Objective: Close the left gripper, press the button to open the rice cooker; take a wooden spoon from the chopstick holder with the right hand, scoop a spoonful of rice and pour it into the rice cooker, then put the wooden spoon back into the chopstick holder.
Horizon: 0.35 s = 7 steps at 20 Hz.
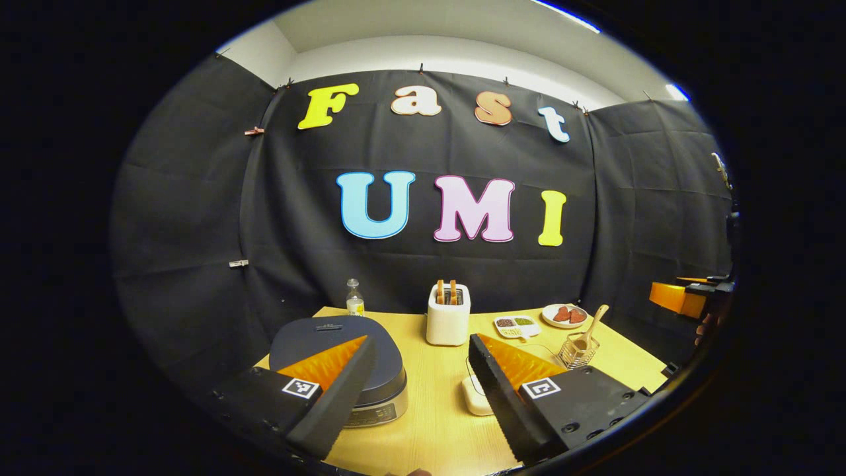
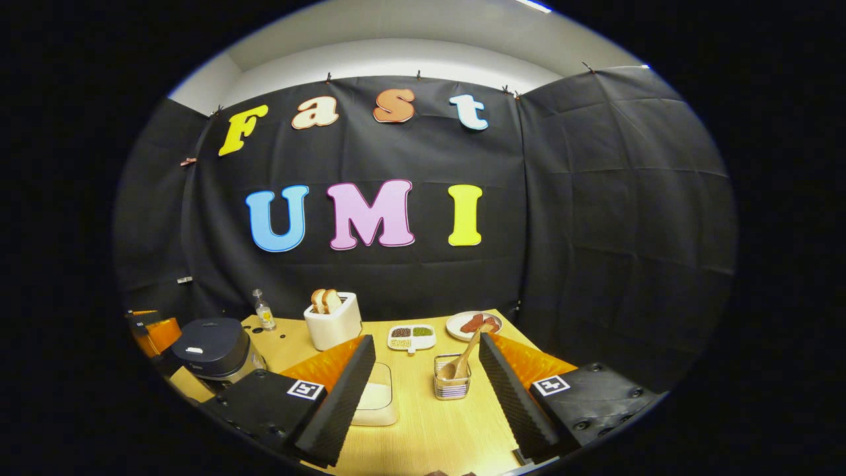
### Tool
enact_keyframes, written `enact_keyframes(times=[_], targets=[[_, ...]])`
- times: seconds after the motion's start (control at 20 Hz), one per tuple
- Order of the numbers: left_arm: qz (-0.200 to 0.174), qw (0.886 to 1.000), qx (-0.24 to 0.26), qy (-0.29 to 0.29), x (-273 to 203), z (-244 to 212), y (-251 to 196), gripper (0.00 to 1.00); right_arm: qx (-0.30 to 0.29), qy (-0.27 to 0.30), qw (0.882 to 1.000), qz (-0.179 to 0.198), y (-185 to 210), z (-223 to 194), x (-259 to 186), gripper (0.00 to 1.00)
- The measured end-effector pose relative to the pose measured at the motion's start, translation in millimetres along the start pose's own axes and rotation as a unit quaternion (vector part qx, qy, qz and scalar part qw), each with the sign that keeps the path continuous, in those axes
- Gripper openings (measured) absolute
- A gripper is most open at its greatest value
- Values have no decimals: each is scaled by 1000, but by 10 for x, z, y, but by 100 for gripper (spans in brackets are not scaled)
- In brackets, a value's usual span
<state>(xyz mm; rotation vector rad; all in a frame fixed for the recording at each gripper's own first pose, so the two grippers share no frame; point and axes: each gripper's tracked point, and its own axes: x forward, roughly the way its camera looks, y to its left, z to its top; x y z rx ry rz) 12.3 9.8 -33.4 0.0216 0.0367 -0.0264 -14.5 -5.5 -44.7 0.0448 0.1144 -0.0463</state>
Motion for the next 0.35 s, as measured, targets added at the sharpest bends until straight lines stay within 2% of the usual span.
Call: enact_keyframes(times=[0.15,0.35], targets=[[8,1000,17,15,32,-102,37,95,5,4,1000,-6,-11,-6,-3,98],[-1,1000,0,12,72,-110,-18,96,15,19,1000,-4,16,-36,35,99]])
